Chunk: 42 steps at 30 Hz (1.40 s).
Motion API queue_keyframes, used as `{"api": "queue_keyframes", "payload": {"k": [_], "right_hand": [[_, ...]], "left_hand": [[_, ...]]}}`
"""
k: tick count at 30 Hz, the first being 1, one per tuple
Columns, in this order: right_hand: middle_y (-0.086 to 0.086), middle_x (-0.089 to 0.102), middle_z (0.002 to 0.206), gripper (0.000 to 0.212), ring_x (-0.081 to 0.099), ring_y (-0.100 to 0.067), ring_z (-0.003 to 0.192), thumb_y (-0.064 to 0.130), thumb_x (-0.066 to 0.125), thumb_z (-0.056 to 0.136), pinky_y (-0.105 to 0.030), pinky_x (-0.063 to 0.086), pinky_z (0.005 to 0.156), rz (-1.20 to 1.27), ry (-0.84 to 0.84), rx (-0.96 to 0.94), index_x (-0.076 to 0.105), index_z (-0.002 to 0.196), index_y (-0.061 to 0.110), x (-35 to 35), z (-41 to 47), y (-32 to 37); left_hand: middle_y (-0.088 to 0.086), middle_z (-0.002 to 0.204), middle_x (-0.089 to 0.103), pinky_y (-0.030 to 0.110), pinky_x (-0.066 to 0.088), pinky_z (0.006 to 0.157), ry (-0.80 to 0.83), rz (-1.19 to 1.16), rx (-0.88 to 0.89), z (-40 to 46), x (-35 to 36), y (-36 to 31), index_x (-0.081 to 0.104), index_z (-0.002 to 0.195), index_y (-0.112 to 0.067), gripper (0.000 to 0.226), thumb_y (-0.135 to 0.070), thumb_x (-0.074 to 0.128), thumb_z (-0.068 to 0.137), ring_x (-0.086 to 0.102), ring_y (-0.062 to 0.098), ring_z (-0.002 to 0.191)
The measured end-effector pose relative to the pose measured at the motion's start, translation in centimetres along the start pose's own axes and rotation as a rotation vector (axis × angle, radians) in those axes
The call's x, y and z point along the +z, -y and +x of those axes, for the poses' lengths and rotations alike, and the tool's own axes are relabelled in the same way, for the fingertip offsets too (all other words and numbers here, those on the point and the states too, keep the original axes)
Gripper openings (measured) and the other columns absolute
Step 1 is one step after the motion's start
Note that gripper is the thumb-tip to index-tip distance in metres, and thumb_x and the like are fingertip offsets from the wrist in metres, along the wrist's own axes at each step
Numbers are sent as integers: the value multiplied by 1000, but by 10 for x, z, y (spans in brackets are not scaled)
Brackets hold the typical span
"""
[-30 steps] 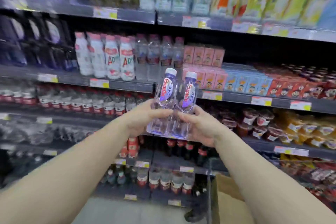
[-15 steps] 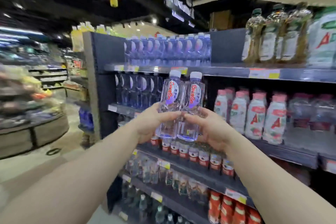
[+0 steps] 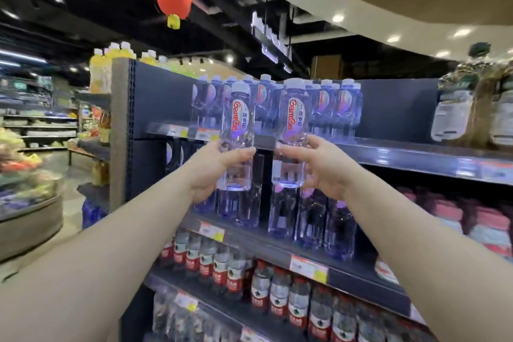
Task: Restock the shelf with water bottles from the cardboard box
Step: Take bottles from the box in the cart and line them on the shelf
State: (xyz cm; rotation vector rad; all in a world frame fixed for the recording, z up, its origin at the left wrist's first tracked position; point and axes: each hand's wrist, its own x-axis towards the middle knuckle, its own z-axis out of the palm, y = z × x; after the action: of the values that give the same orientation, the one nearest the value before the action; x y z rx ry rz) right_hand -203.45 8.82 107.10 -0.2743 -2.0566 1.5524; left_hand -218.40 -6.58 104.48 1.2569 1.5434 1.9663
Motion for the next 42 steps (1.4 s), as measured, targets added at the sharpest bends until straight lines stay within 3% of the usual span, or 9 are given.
{"api": "queue_keyframes", "payload": {"k": [5, 8, 11, 17, 20, 24, 27, 38, 42], "right_hand": [[7, 51, 136, 80, 52, -17, 122, 38, 79, 77, -36, 45, 88, -101, -125, -124, 39, 144, 19, -16, 83, 29], [1, 61, 132, 66, 59, -11, 103, 41, 80, 75, -31, 47, 70, -116, -145, -136, 53, 131, 21, -19, 122, 42], [2, 58, 129, 62, 53, -2, 82, 32, 76, 82, -36, 47, 82, -142, -253, -128, 48, 135, 16, -18, 150, 47], [6, 53, 122, 57, 49, -18, 107, 26, 75, 84, -46, 52, 93, -250, -406, -27, 49, 134, 17, -11, 201, 31], [-4, 42, 146, 87, 50, -22, 105, 32, 77, 82, -41, 57, 76, -368, -444, 68, 28, 150, 8, -3, 225, 20], [1, 60, 117, 80, 57, -23, 100, 21, 69, 91, -35, 57, 65, -417, -452, 137, 20, 153, 7, -3, 242, 16], [-12, 41, 148, 85, 53, -31, 121, 30, 72, 87, -31, 58, 63, -503, -491, 145, 21, 152, 9, 2, 245, 17], [-13, 50, 133, 72, 65, -31, 103, 43, 70, 85, -21, 48, 43, -666, -531, 170, 39, 140, 8, 6, 248, 14], [-11, 49, 137, 83, 59, -25, 104, 47, 72, 82, -30, 52, 67, -645, -567, 115, 33, 146, 11, 7, 246, 12]], "left_hand": [[1, 125, 66, 41, 22, 111, 2, 35, 20, 68, -25, -2, 54, 97, -21, 55, -39, 90, 60, 59, 17, 120], [2, 116, 69, 40, 30, 108, 31, -8, 44, 101, -38, -3, 57, 102, -13, 52, -34, 84, 62, 63, 15, 108], [3, 102, 73, 46, 30, 113, 61, -32, 71, 131, -51, 0, 58, 119, -1, 75, -35, 81, 57, 67, 14, 97], [-2, 102, 73, 46, 24, 118, 150, -71, 84, 177, -84, 12, 64, 108, -8, 68, -41, 88, 53, 65, 12, 101], [-1, 108, 72, 41, 26, 112, 189, -78, 89, 192, -94, 15, 65, 105, -11, 49, -34, 79, 63, 65, 8, 99], [-4, 114, 70, 40, 24, 105, 230, -101, 67, 207, -98, 22, 64, 108, -12, 47, -33, 78, 68, 62, 8, 106], [-10, 108, 72, 37, 22, 100, 276, -145, 60, 216, -95, 29, 65, 94, -19, 22, -26, 75, 76, 62, 5, 104], [-11, 95, 77, 29, 29, 98, 290, -167, 64, 216, -89, 39, 67, 104, -10, 36, -27, 75, 74, 68, -7, 83], [-4, 105, 76, 35, 29, 106, 259, -140, 79, 211, -86, 33, 65, 112, -6, 58, -34, 78, 63, 67, 3, 97]]}}
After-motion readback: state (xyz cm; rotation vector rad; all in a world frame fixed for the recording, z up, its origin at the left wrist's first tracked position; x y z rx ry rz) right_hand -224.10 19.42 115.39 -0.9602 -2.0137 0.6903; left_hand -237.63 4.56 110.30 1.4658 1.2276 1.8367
